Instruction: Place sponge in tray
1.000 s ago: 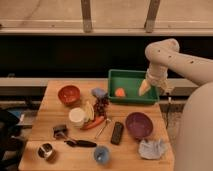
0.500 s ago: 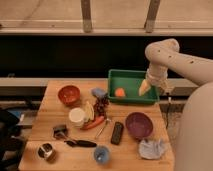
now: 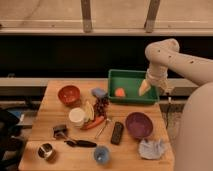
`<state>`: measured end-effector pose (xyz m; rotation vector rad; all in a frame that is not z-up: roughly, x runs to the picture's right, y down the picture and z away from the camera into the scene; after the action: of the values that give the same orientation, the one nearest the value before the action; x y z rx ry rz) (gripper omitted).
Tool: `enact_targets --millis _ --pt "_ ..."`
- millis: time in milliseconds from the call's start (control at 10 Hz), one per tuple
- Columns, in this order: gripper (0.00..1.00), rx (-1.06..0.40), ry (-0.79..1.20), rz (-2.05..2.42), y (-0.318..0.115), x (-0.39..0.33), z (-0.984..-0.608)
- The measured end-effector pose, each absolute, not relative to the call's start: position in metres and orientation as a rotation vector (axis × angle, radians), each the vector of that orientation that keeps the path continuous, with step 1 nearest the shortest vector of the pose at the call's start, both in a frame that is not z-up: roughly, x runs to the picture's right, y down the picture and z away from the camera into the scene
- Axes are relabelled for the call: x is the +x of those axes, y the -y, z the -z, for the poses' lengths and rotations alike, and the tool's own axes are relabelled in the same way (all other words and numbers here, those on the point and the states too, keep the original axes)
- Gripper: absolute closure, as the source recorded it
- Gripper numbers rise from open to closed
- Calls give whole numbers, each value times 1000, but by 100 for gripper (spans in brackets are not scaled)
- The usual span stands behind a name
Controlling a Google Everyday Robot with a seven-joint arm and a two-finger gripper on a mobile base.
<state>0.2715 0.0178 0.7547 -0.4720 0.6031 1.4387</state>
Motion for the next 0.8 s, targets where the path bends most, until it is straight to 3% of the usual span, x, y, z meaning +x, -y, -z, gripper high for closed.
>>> enact_targets --millis 800 --pt "20 -470 -588 -1385 -8 263 -757"
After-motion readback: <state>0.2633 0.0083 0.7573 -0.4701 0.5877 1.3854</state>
